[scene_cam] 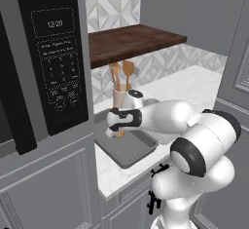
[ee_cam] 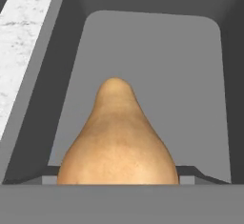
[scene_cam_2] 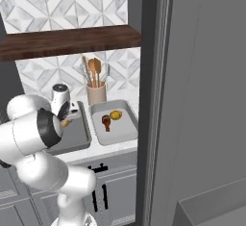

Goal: Place one squash and one chicken drumstick in each tupperware on the nearby counter, to pack two identical lunches.

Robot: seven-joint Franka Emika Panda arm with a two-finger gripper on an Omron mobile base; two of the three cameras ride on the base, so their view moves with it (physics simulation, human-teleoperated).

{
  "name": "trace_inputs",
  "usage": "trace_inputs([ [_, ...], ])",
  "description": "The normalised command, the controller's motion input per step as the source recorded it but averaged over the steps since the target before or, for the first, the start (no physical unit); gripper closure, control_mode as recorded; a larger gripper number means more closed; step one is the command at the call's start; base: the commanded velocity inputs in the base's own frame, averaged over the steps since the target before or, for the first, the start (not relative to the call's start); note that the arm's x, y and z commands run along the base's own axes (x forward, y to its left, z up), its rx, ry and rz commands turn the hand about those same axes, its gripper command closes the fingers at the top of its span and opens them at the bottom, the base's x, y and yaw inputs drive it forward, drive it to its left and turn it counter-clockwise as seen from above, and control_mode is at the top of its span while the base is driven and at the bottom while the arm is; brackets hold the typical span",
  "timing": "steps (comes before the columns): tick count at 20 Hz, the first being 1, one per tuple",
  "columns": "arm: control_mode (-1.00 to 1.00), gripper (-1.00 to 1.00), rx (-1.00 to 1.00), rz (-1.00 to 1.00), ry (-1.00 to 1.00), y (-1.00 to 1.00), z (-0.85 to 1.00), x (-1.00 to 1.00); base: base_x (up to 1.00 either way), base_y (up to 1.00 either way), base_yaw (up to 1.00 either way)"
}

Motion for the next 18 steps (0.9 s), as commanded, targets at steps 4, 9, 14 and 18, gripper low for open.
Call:
trace_inputs([
  [4,-1.00,-1.00,-0.04,0.01,-0.07,0.03,-0.23,0.54,0.00,0.00,0.00],
  [9,-1.00,-1.00,-0.02,0.00,-0.12,0.00,-0.02,0.33,0.00,0.00,0.00],
  [14,-1.00,-1.00,-0.01,0.00,-0.07,0.00,0.00,0.16,0.00,0.00,0.00],
  [18,-1.00,-1.00,0.00,0.00,-0.01,-0.02,0.06,-0.11,0.00,0.00,0.00],
])
